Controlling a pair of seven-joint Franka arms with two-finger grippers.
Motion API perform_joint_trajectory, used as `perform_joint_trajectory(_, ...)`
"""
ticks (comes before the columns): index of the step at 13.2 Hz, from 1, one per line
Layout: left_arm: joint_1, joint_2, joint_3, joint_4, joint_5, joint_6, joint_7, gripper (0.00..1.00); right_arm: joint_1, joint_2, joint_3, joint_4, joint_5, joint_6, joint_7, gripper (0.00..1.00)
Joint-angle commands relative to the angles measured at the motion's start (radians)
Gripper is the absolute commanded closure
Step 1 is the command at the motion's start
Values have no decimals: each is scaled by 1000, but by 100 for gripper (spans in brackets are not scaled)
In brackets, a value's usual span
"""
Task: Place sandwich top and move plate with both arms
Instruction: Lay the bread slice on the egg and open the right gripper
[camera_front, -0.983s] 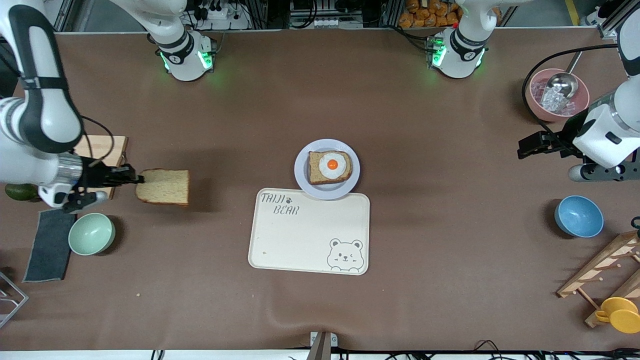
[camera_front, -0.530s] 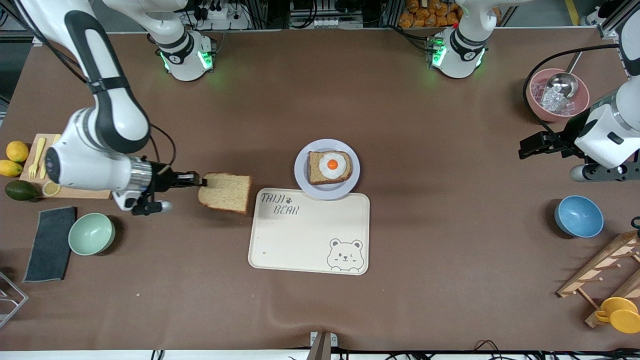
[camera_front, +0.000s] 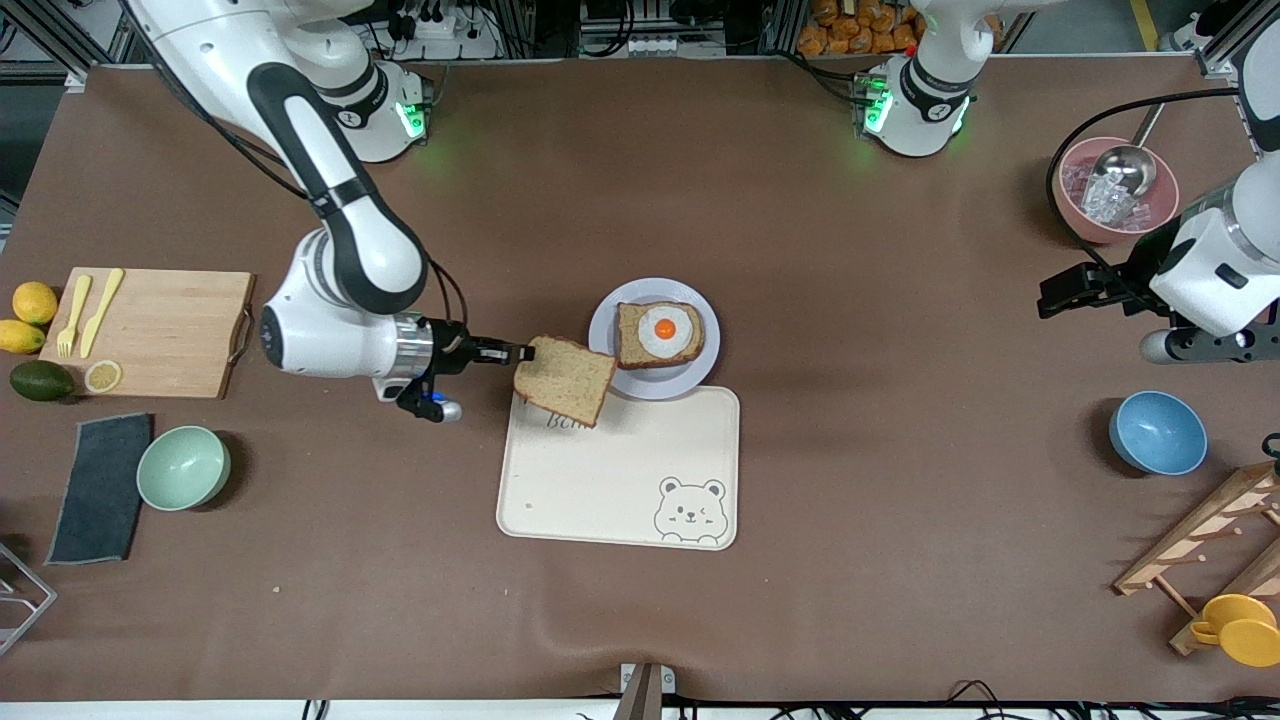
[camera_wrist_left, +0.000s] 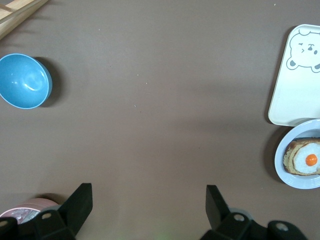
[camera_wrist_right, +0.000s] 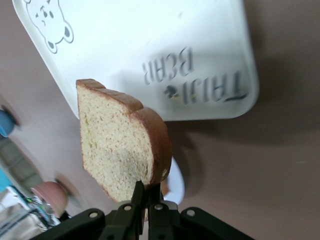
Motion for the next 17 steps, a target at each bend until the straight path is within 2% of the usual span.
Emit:
perform_joint_trajectory(1,2,-1,-4,8,5,-7,-7,0,140,-20,-12,-46,138,130,27,100)
perform_joint_trajectory(3,3,-2,-4,8,5,-7,-7,0,174,-26,-12,-46,145,140,-8,100)
perform_joint_trajectory(6,3,-1,-4,10,5,-5,-7,0,179,-54,-14,-75,143,117,-293,100)
perform_joint_trajectory(10,-1,-1,-4,10,5,-5,-7,0,233,-54,-14,-138,137,176,-438,100)
perform_joint_trajectory(17,2,-1,-4,10,5,-5,-7,0,269,-31,-12,-139,148,244,-463,100)
